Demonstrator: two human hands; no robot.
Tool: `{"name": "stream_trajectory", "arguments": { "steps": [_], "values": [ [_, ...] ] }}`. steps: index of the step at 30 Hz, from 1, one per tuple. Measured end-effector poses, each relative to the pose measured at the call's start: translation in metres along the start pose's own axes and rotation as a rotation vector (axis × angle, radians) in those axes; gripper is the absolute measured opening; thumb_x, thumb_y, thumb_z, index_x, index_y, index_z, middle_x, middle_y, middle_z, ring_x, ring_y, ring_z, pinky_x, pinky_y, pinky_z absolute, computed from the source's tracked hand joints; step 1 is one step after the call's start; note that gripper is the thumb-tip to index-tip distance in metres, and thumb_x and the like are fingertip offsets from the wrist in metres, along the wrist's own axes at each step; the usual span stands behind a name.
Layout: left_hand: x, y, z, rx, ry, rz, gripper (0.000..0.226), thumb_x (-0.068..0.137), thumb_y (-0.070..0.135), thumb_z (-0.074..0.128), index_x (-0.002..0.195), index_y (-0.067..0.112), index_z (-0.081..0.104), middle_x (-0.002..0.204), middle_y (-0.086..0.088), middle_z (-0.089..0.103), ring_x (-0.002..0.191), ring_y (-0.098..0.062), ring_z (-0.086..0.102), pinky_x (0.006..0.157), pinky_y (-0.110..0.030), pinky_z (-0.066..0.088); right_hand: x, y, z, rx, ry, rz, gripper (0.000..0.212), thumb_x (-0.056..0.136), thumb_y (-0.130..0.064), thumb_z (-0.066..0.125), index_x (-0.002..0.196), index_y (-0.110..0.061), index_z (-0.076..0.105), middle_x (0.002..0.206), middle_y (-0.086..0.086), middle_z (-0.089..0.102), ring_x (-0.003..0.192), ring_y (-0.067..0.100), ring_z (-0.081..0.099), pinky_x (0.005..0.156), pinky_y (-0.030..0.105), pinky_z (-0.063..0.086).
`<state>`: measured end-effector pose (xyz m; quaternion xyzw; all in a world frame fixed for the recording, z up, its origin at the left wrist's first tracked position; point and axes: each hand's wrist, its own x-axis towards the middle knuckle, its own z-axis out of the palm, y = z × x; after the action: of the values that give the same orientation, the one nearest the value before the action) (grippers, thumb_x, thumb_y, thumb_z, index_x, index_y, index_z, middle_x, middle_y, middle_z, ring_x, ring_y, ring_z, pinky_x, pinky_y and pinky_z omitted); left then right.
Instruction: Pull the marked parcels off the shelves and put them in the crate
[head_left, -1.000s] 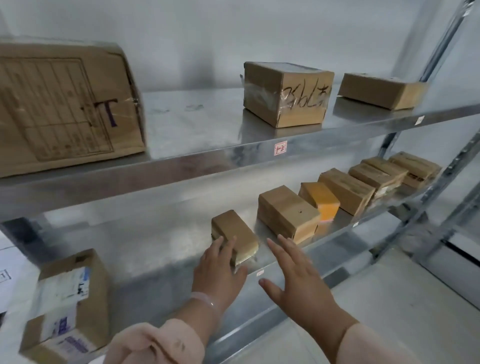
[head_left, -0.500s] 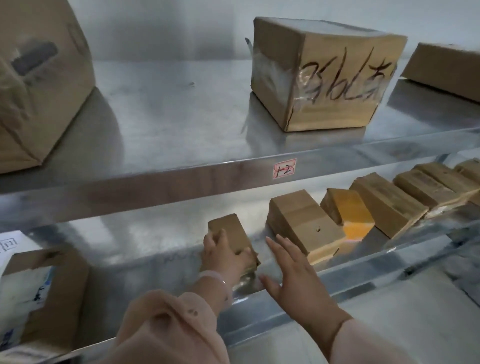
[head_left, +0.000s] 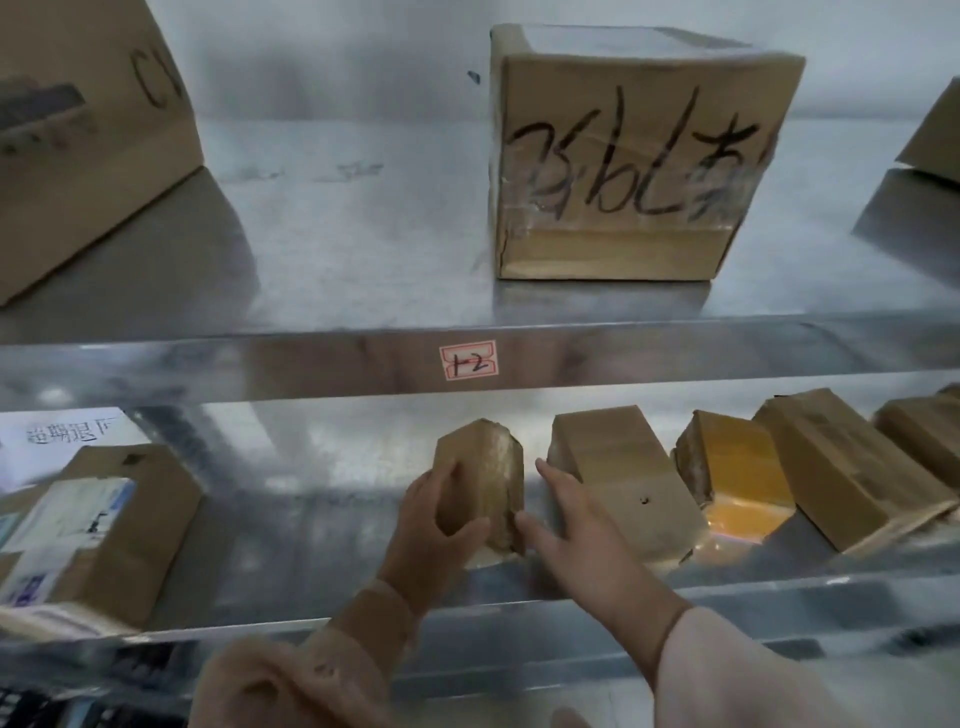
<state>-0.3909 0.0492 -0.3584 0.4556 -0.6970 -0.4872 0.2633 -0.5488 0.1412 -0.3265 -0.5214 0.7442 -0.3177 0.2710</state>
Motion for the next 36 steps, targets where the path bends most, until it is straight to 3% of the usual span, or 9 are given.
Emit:
{"name": "stream_trajectory", "arguments": {
  "steps": [3,7,9,13,18,23,28,33,36],
  "values": [
    [-0.011,0.010,-0.003,-0.383,-0.055,-0.022,0.086,0.064,0.048,0.070,0.140,0.025,0.039,0.137,-0.003,0.048,0.122,-0.025,0.053,0.100,-0.046,0.050,0.007,-0.013,-0.006,0.284,-0.104,0.027,0.044,0.088,-0.055,0.056,0.120,-0.072,0.032,0.115,-0.054,0.037,0.109,-0.022,0.037,0.090,-0.003,0.027],
    [-0.019,0.015,-0.004,-0.815,-0.058,-0.146,0.061,0.077,0.024,0.063,0.135,0.021,0.046,0.124,-0.011,0.064,0.112,-0.032,0.063,0.089,-0.045,0.055,0.003,-0.022,-0.003,0.519,-0.171,0.009,0.054,0.071,-0.076,0.057,0.113,-0.081,0.023,0.114,-0.050,0.042,0.099,-0.033,0.043,0.071,-0.008,0.034],
    [-0.020,0.018,-0.008,-0.693,-0.079,-0.134,0.045,0.086,0.035,0.066,0.127,0.022,0.054,0.112,-0.003,0.071,0.103,-0.024,0.068,0.079,-0.032,0.058,0.000,-0.024,-0.001,0.537,-0.189,-0.020,0.059,0.071,-0.076,0.055,0.117,-0.082,0.019,0.119,-0.052,0.036,0.101,-0.032,0.042,0.070,-0.006,0.038],
    [-0.018,0.027,-0.010,-0.519,0.010,-0.188,0.060,0.065,0.049,0.072,0.115,0.017,0.061,0.099,-0.001,0.074,0.090,-0.017,0.072,0.070,-0.027,0.057,-0.003,-0.025,0.000,0.482,-0.234,-0.086,0.054,0.084,-0.066,0.050,0.129,-0.074,0.020,0.130,-0.043,0.035,0.117,-0.018,0.041,0.086,0.006,0.043],
    [-0.020,0.029,-0.018,-0.660,0.076,-0.220,0.067,0.071,0.027,0.078,0.132,0.017,0.051,0.115,-0.015,0.068,0.098,-0.030,0.070,0.075,-0.038,0.059,-0.005,-0.027,0.000,0.427,-0.188,-0.128,0.034,0.089,-0.058,0.041,0.123,-0.061,0.047,0.135,-0.042,0.032,0.125,-0.014,0.033,0.083,-0.001,0.039],
    [-0.032,0.029,-0.023,-0.746,0.067,-0.264,0.080,0.072,0.032,0.073,0.142,0.026,0.034,0.121,-0.017,0.064,0.104,-0.034,0.067,0.092,-0.048,0.054,-0.004,-0.029,0.005,0.321,-0.160,-0.205,0.045,0.089,-0.053,0.045,0.131,-0.059,0.032,0.144,-0.036,0.012,0.121,-0.019,0.031,0.090,0.002,0.039],
    [-0.050,0.028,-0.025,-0.633,0.187,-0.211,0.044,0.092,0.025,0.056,0.134,0.027,0.045,0.124,-0.014,0.063,0.104,-0.029,0.068,0.088,-0.046,0.057,-0.006,-0.032,0.026,0.232,-0.187,-0.280,0.051,0.082,-0.052,0.048,0.130,-0.056,0.031,0.149,-0.027,0.014,0.122,-0.016,0.031,0.096,0.003,0.033],
    [-0.080,0.018,-0.051,-0.427,0.354,-0.184,0.039,0.092,0.020,0.062,0.129,0.008,0.058,0.118,-0.019,0.066,0.103,-0.034,0.067,0.087,-0.053,0.056,-0.012,-0.042,0.058,0.088,-0.183,-0.471,0.058,0.089,-0.031,0.063,0.137,-0.045,0.035,0.151,-0.016,0.022,0.131,-0.002,0.032,0.104,0.016,0.039],
    [-0.106,0.002,-0.075,-0.371,0.429,-0.203,0.049,0.082,0.021,0.075,0.128,0.013,0.059,0.122,-0.017,0.061,0.105,-0.034,0.066,0.079,-0.047,0.059,-0.022,-0.061,0.081,0.031,-0.186,-0.556,0.060,0.088,-0.029,0.067,0.142,-0.029,0.041,0.152,-0.013,0.024,0.133,0.003,0.032,0.104,0.019,0.042]
  ]
}}
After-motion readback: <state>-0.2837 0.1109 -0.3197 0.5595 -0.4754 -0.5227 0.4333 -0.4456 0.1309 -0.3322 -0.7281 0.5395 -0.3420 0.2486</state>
